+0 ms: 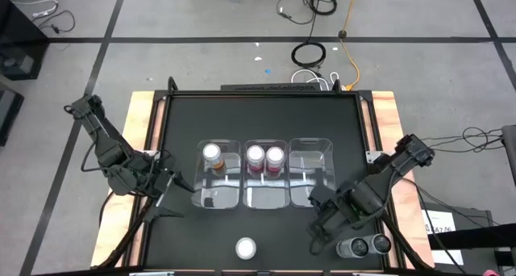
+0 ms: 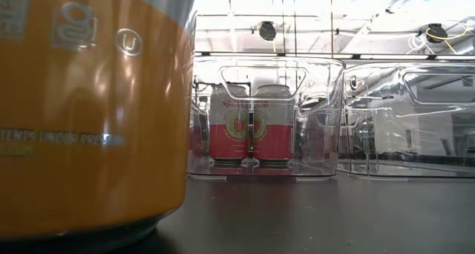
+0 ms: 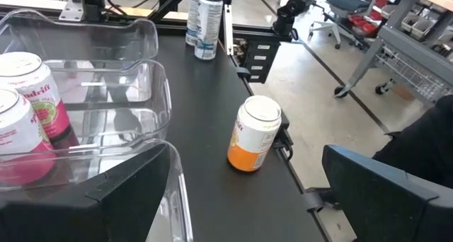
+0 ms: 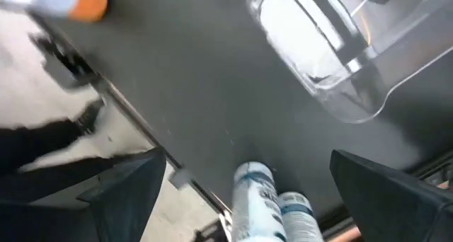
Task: Sort soda cans
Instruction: Put the left blue soda can into the right transparent bin
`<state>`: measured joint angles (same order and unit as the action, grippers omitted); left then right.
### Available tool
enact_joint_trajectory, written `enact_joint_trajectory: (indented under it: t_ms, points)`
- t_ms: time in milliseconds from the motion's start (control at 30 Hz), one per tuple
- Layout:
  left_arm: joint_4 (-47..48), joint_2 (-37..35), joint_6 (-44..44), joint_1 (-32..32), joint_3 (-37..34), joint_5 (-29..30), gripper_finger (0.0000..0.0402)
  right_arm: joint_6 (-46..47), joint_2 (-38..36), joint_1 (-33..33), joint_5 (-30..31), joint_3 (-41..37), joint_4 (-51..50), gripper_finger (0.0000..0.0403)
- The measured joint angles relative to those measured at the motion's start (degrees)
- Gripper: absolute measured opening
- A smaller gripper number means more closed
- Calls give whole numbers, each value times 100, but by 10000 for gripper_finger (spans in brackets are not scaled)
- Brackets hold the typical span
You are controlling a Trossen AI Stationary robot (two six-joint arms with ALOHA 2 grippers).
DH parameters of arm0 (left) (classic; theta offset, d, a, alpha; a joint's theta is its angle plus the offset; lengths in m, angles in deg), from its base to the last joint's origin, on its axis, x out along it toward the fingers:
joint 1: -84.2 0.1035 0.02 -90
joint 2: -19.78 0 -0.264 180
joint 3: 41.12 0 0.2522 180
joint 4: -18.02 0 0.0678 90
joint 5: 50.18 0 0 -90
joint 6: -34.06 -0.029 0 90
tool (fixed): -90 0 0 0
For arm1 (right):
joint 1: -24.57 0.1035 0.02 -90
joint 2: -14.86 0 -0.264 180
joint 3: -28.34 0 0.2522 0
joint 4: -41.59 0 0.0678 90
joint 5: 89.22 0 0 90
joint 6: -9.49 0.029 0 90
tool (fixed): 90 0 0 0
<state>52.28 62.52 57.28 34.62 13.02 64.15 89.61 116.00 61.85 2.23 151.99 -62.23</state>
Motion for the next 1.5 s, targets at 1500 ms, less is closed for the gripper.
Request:
enact_joint_trajectory:
  t_ms: [1500]
  points:
    - [249,419,203,11,0,1227,380,-752,-5,1945,18,-535,4,391]
